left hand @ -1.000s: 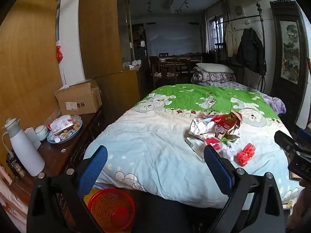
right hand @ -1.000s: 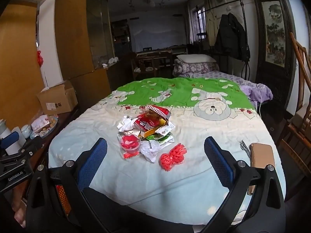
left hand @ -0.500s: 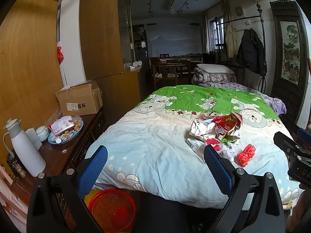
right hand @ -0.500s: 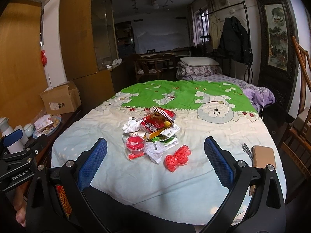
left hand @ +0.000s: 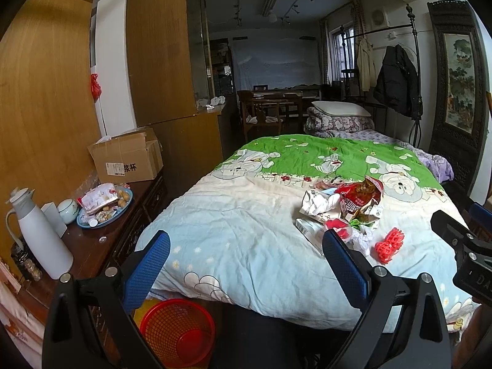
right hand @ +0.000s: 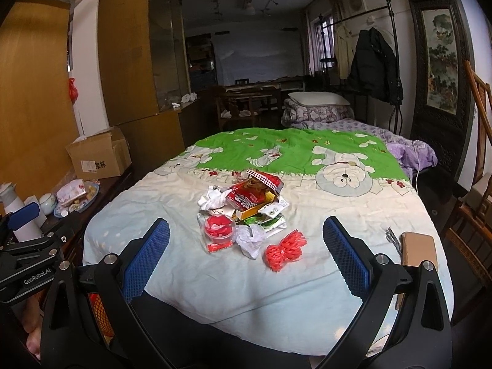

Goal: Collect trash

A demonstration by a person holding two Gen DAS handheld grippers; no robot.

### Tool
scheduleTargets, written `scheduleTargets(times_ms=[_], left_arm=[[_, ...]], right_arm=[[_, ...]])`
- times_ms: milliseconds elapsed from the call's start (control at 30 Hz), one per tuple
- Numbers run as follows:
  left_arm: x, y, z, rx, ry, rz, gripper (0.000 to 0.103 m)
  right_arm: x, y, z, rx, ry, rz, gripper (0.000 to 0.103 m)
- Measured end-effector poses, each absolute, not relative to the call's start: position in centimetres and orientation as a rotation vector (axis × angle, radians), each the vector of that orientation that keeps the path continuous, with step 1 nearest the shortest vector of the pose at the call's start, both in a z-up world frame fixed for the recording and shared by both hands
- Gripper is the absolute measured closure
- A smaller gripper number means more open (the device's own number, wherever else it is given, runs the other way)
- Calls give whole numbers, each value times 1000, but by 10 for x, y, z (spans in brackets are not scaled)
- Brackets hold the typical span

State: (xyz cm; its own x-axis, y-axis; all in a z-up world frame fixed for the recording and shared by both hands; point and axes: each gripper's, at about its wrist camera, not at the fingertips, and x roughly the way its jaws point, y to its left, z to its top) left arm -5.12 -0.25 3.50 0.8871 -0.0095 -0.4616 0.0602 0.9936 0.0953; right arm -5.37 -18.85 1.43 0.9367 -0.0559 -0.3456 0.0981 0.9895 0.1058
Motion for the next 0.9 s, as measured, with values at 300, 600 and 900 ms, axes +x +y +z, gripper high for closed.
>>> scheduleTargets(times_ms=[300, 600, 900], left_arm=[[-53, -2, 34, 109, 480, -34, 6], [-53, -3, 33, 112, 480, -35, 6], [-53, -2, 32, 111, 485, -34, 6]], right_arm=[[-54, -188, 14, 122, 348, -78, 7], [-54, -188, 14, 123, 348, -78, 7], [-54, -188, 14, 123, 346, -78, 7]])
